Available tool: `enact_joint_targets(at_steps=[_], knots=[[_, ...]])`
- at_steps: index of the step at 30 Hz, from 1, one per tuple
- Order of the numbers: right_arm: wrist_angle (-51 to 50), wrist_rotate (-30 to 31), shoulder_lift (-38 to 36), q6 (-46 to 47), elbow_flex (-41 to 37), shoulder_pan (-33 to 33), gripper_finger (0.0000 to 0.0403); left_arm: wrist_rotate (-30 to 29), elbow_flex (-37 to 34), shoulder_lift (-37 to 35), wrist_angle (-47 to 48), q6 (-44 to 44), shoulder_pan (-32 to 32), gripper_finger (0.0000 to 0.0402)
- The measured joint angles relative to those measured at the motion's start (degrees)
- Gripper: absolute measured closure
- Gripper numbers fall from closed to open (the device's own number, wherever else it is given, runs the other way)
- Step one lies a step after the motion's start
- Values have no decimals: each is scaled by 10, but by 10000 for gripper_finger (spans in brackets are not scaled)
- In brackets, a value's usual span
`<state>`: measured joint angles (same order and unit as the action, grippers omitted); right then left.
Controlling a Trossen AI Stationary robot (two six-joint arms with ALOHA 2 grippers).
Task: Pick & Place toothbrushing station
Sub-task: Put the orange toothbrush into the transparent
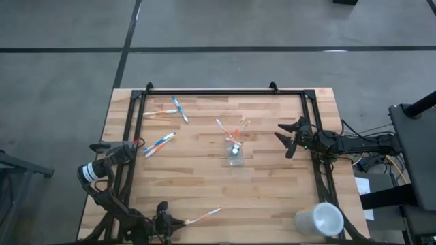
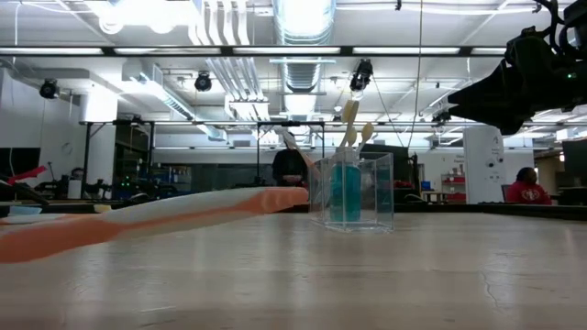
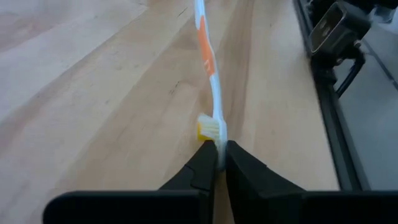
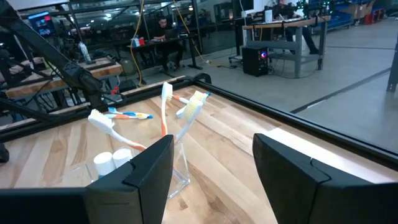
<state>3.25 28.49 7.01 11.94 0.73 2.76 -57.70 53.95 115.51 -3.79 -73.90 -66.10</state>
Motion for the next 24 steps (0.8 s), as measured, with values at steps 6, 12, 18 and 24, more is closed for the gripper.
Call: enact_joint_targets(at_steps=[6,12,18,24], knots=[[0,0,0,0,0,0,188,40,-1,-61,117,0,2,377],[0,0,0,0,0,0,188,133,-1,-190,296,-13,31,378],[0,0,0,0,0,0,188,222,2,-342,429,1,78,378],[0,0,0,0,0,0,188,281,26,-472,497,80,122,378]])
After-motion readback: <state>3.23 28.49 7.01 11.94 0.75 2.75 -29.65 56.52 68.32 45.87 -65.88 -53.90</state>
